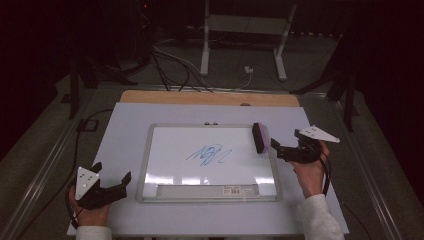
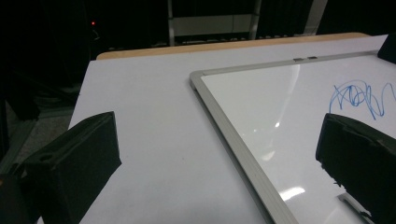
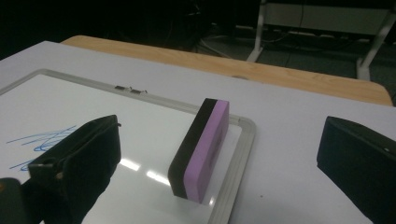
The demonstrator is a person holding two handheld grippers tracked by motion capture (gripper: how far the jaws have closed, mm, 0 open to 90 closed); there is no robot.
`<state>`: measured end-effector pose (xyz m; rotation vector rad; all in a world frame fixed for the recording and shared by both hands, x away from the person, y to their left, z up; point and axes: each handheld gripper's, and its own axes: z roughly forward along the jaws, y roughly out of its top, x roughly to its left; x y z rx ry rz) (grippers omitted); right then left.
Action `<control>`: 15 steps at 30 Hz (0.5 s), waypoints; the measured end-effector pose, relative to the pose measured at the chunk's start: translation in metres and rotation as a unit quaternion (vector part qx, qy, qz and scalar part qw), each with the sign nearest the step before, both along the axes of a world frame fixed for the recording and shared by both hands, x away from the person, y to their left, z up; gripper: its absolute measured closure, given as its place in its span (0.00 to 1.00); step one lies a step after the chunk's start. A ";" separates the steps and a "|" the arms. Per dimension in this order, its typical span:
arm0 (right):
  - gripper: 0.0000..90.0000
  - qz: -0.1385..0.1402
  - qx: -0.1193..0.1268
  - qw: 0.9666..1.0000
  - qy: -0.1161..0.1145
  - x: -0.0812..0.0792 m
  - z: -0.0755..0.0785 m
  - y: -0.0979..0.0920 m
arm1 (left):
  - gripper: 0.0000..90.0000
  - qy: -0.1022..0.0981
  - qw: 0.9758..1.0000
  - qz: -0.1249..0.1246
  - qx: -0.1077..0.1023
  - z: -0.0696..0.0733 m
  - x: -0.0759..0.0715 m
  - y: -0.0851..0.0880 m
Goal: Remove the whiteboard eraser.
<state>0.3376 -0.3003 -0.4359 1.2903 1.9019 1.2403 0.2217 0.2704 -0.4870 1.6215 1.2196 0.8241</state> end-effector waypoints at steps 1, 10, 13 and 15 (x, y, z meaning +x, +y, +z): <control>0.00 0.001 0.002 1.000 0.004 0.002 0.000 0.000 | 0.01 0.000 1.000 0.000 0.000 0.000 0.000 0.000; 0.00 -0.001 0.004 1.000 0.024 0.021 -0.004 0.007 | 0.01 0.002 1.000 0.000 0.004 -0.001 0.000 0.000; 0.00 -0.007 0.004 0.999 0.035 0.028 -0.006 0.008 | 0.01 0.004 1.000 0.000 0.005 -0.001 0.000 0.000; 0.00 -0.012 0.006 0.999 0.042 0.032 -0.007 0.008 | 0.01 0.004 1.000 0.000 0.005 -0.002 0.001 0.000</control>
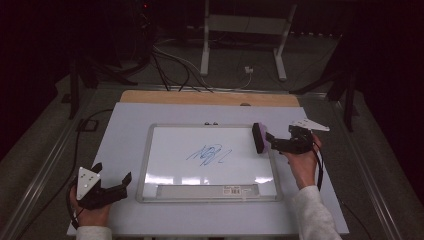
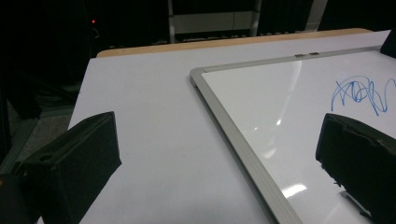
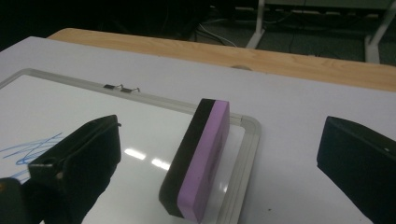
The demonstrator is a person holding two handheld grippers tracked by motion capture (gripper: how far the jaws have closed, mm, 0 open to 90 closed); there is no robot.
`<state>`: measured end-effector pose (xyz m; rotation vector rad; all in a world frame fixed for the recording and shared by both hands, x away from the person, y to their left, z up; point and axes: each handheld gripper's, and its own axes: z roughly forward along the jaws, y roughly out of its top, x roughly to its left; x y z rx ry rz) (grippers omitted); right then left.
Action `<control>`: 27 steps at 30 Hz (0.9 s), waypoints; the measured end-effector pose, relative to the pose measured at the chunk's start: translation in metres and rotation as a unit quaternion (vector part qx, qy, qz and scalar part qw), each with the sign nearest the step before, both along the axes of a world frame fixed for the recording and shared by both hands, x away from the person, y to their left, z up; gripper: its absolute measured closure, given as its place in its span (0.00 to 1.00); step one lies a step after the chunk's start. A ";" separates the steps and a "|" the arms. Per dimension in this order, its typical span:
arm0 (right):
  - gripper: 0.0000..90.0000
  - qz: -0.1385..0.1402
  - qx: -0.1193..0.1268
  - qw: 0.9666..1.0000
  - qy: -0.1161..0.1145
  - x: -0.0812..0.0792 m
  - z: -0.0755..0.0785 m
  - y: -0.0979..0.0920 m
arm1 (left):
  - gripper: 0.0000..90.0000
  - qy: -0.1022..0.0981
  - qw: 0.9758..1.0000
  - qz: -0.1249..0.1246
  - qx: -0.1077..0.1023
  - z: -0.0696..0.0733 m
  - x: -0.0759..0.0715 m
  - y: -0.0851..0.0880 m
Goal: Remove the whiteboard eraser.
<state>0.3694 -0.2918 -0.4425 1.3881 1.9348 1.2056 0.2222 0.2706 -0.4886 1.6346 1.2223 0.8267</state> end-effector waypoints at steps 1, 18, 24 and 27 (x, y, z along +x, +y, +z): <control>0.00 -0.001 0.000 1.000 0.002 0.002 -0.001 0.000 | 0.01 0.000 1.000 0.000 0.000 0.000 0.000 0.000; 0.03 -0.010 0.003 1.000 0.028 0.021 -0.016 0.002 | 0.01 0.003 1.000 -0.002 0.004 -0.001 0.001 -0.002; 0.06 -0.008 0.008 0.999 0.044 0.027 -0.022 0.004 | 0.01 0.003 1.000 -0.002 0.004 -0.002 0.001 -0.002; 0.09 -0.009 0.014 0.998 0.056 0.030 -0.026 0.002 | 0.01 0.004 1.000 -0.003 0.006 -0.002 0.001 -0.002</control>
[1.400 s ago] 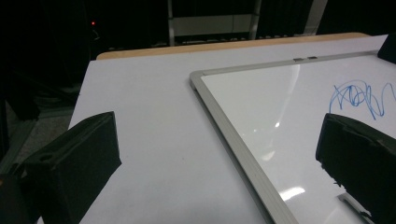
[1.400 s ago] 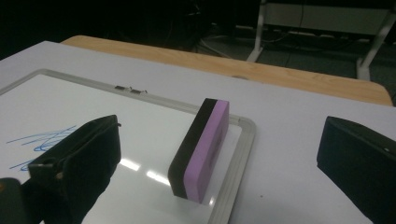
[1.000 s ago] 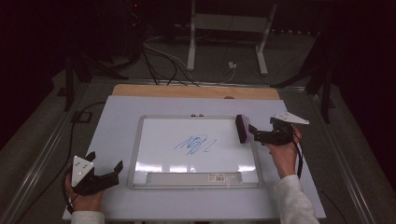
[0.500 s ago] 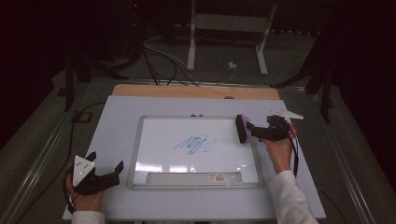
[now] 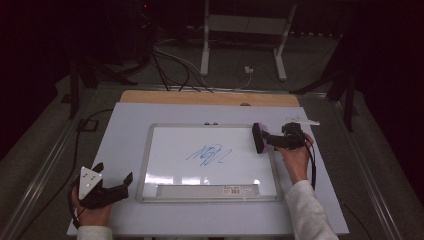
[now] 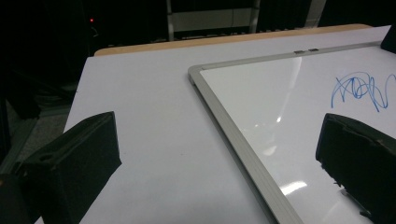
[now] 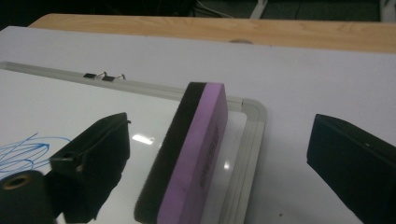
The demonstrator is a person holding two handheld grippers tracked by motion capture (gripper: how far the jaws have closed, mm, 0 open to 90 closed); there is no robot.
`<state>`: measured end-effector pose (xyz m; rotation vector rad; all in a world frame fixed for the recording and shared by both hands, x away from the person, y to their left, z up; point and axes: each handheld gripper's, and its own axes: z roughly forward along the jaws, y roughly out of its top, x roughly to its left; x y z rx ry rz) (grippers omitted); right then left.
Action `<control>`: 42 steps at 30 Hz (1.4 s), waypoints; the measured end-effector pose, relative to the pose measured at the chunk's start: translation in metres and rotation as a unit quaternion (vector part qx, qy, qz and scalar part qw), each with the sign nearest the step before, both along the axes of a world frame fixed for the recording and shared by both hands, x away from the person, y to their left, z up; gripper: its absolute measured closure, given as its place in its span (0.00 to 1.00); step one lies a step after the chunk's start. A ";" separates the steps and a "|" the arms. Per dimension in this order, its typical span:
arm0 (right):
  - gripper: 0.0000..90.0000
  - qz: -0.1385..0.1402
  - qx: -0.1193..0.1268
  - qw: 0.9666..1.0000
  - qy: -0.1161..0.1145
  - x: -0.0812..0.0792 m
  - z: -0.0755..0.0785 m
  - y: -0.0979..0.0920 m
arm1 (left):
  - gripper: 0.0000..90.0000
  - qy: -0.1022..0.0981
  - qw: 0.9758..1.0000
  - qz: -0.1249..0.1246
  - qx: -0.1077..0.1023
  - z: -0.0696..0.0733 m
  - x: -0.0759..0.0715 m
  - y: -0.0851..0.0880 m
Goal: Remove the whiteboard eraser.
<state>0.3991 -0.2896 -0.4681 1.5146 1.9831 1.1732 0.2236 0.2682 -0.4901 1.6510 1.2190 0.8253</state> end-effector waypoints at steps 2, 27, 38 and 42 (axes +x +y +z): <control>0.10 0.000 0.002 1.000 0.007 0.001 -0.002 -0.001 | 0.01 0.000 1.000 0.000 0.000 0.000 0.000 0.000; 0.56 -0.001 0.042 0.996 0.077 0.006 -0.015 0.002 | 0.01 0.001 1.000 -0.002 0.002 0.000 0.000 -0.001; 0.43 0.031 0.069 0.992 0.104 0.012 -0.024 0.019 | 0.01 0.000 1.000 -0.002 0.001 0.000 0.000 0.000; 0.40 0.040 0.057 0.990 0.119 0.014 -0.030 0.024 | 0.01 0.001 1.000 -0.002 0.001 0.000 0.000 0.000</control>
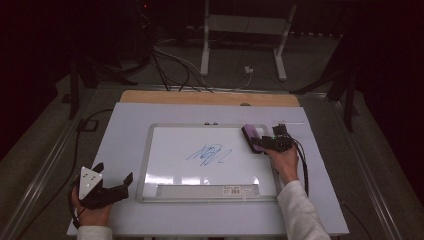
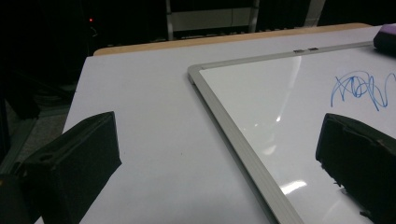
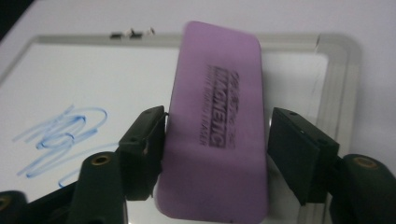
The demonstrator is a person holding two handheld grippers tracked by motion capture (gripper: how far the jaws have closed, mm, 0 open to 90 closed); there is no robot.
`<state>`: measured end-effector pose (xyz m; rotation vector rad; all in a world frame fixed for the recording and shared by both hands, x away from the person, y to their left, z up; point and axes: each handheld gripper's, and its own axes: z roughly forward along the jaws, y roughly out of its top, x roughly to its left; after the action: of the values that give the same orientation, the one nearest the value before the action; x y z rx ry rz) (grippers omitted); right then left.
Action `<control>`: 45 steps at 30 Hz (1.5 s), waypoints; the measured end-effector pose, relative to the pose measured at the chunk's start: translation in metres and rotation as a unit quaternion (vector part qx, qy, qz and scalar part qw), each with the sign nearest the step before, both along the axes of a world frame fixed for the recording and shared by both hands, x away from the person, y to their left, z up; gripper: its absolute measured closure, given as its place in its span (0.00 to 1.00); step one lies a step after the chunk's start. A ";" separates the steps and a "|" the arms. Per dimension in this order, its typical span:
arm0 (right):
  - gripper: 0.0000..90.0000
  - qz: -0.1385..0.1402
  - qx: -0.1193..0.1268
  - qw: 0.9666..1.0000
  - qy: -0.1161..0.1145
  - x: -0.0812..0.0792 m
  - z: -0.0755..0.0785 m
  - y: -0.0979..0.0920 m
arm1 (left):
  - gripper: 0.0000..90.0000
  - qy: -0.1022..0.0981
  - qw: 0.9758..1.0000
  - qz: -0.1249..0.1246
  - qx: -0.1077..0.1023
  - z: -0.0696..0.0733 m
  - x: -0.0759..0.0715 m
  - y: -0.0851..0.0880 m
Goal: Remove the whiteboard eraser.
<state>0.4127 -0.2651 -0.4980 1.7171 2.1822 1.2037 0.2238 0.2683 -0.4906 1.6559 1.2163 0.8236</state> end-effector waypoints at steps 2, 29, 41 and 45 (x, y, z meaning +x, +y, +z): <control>0.44 0.000 -0.003 1.000 0.007 0.001 -0.004 0.001 | 0.01 -0.001 1.000 0.000 0.000 0.000 0.000 0.000; 0.45 0.017 -0.012 0.999 -0.036 -0.012 0.018 0.014 | 0.01 0.000 1.000 0.000 0.002 0.000 0.000 -0.001; 0.45 0.046 -0.022 0.997 -0.057 -0.018 0.030 0.037 | 0.01 0.000 1.000 0.000 0.001 0.000 0.000 0.000; 0.45 0.054 -0.027 0.996 -0.062 -0.020 0.030 0.044 | 0.01 0.000 1.000 0.000 0.002 0.000 0.000 -0.001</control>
<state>0.3925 -0.2211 -0.4679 1.4805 2.2362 1.2271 0.2240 0.2675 -0.4909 1.6582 1.2167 0.8260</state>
